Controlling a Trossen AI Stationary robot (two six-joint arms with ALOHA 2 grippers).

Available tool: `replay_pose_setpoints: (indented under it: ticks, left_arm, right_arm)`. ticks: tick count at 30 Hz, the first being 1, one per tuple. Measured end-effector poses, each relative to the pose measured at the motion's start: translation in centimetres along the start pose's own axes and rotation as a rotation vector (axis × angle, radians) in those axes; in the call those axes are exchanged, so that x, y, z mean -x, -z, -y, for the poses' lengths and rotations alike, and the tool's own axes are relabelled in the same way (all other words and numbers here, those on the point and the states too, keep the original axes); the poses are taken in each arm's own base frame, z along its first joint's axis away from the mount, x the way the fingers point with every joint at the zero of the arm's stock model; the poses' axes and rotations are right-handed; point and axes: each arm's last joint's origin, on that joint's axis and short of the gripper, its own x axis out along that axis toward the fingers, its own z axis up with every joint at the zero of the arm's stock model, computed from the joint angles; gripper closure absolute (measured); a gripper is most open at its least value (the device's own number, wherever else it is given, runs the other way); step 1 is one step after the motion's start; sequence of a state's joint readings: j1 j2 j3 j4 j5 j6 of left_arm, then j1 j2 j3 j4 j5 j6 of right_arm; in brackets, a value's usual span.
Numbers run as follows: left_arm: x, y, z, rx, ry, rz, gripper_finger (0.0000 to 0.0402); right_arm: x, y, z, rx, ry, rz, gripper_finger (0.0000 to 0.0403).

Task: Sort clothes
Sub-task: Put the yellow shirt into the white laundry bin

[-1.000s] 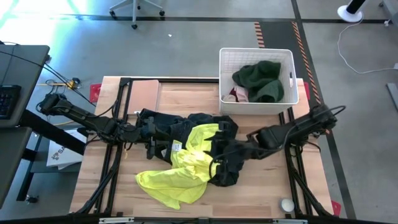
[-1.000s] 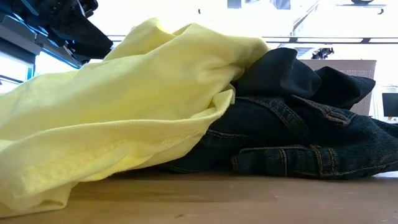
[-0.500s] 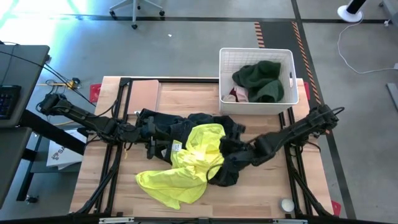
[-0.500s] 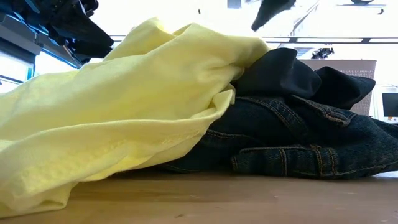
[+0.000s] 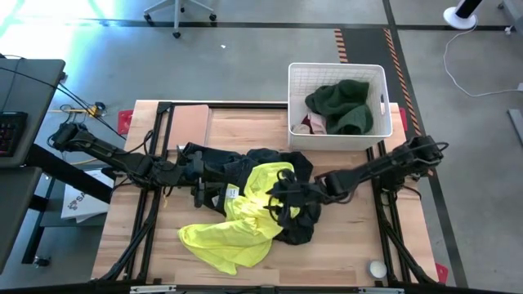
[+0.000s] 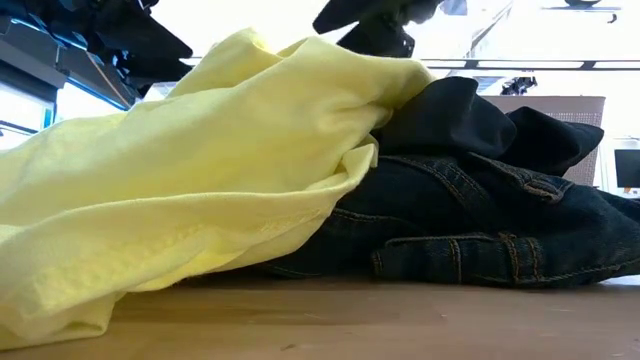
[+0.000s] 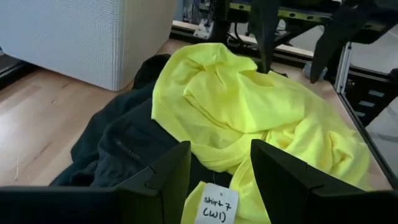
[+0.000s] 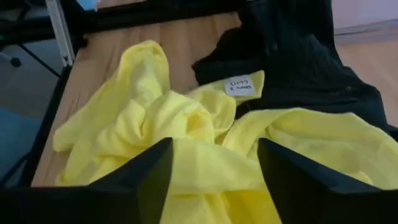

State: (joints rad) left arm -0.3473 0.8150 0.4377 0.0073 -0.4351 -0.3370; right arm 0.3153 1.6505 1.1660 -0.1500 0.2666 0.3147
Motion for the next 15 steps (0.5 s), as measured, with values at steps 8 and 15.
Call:
replay_pose_setpoints:
  ticks: [8,15]
  left_arm:
    - [0.0,0.0,0.0,0.021,-0.001,-0.003,0.0237]
    - [0.0,0.0,0.0,0.027,0.000,-0.003,0.0237]
  right_arm:
    - [-1.8,1.2,1.9,0.007,0.048,-0.124,0.0064]
    - [-7.0,4.8,3.1,0.019,0.033,-0.279,0.0046]
